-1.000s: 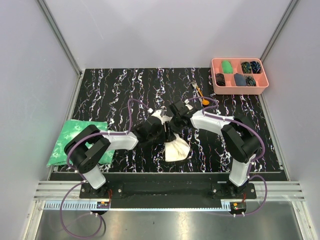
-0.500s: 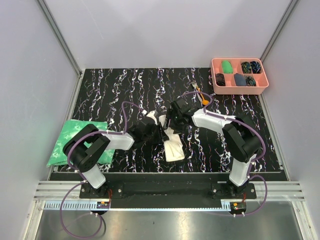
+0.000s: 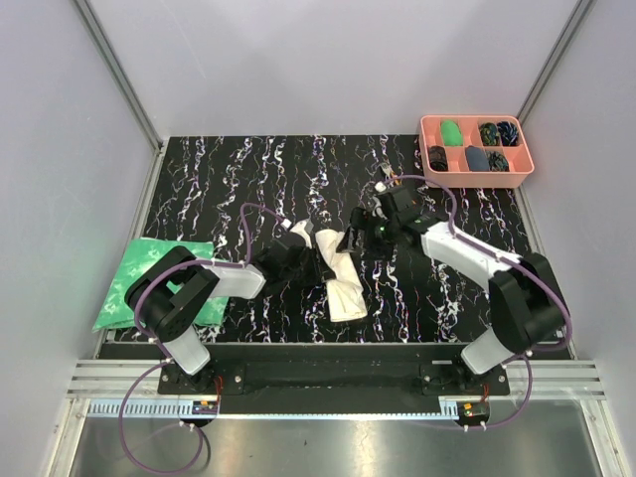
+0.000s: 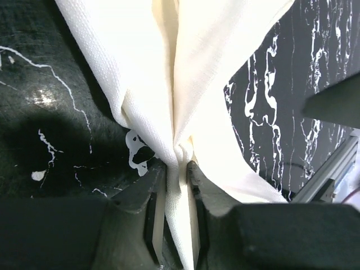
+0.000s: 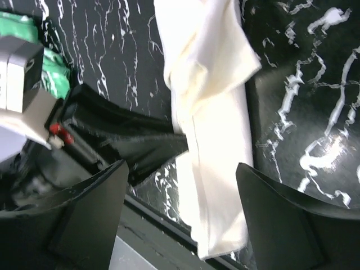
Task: Fold the napkin into a case and place the utensils inside
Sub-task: Fold the 2/3-rectangle-folded napkin at the center of the board.
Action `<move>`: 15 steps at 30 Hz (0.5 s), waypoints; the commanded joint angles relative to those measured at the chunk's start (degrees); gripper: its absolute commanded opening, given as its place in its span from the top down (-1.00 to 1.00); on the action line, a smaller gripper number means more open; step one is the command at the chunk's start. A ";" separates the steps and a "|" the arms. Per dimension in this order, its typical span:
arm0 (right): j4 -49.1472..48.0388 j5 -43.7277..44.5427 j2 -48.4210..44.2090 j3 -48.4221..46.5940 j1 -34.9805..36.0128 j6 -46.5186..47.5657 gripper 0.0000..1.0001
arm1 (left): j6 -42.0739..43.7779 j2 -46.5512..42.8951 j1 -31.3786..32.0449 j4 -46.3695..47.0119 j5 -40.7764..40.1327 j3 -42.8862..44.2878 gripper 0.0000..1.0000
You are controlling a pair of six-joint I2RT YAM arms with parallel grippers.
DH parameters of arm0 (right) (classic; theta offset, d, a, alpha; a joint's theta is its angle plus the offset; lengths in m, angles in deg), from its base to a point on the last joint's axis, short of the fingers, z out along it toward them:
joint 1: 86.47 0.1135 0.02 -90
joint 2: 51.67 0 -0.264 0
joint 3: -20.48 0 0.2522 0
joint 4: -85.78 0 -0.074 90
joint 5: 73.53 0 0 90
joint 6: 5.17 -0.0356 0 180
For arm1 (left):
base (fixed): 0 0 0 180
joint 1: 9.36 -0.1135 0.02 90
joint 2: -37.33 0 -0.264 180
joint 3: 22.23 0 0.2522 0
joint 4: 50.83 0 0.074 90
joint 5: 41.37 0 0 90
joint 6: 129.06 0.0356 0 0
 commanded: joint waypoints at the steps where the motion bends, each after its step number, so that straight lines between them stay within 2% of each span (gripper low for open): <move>1: -2.30 -5.88 -6.40 5.57 -1.32 1.64 -0.63 | -0.84 0.65 -0.69 4.25 2.98 -0.47 0.58; 3: -5.89 -7.90 -7.90 10.39 -1.32 1.03 -0.47 | -1.10 0.30 -0.87 4.25 3.25 -0.65 0.62; 5: -10.73 -8.96 -9.13 13.13 -1.32 -0.02 -0.03 | -1.45 0.21 -1.04 4.78 3.69 -0.91 0.64; 8: -16.34 -10.63 -10.28 17.44 -1.33 -2.83 0.39 | -1.80 0.30 -1.04 5.22 4.39 -0.83 0.70; 12: -18.65 -11.15 -11.25 21.31 -1.32 -3.71 0.41 | -1.80 0.12 -1.13 4.70 4.66 -1.00 0.73; 15: -24.79 -14.66 -10.19 24.29 -1.24 -6.87 0.45 | -2.51 0.21 -1.13 4.96 4.74 -1.09 0.75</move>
